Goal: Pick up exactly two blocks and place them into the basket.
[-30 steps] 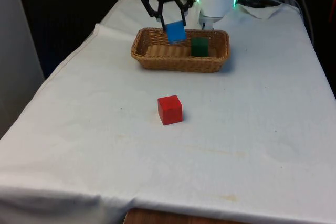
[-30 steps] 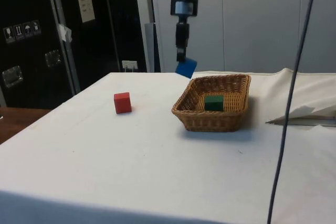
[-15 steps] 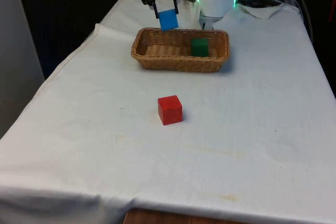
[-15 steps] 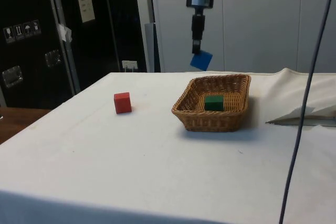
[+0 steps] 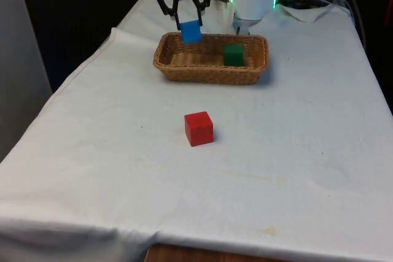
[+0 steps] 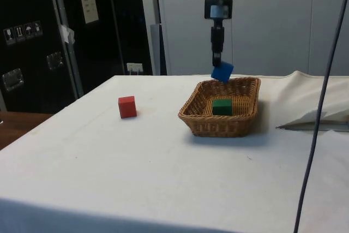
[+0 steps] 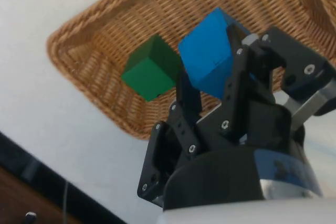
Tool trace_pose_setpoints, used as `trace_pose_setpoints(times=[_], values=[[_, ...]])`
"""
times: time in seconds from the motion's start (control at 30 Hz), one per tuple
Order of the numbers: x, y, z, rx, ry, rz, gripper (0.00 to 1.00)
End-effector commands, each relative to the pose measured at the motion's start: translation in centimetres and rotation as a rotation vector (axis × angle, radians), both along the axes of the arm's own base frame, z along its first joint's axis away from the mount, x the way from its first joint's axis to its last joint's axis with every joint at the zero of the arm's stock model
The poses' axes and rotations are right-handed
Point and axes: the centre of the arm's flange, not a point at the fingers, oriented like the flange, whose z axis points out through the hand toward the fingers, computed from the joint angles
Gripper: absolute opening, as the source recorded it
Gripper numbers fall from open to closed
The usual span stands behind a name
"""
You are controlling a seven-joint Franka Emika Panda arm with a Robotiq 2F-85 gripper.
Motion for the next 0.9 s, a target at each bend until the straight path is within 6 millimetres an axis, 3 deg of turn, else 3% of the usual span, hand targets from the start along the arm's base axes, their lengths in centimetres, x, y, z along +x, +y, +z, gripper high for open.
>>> trace_pose_setpoints(times=[0.0, 0.6, 0.8, 0.83, 0.87], values=[[0.0, 0.1, -0.6, -0.011, -0.002, -0.001, 0.01], [-0.1, 0.3, -5.5, -0.034, 0.047, -0.014, 0.03], [0.0, 0.3, -5.8, -0.022, 0.042, -0.015, 0.56], [0.0, 0.3, -5.8, -0.021, 0.041, -0.016, 0.76], [0.0, 0.2, -5.9, -0.027, 0.05, -0.016, 0.86]])
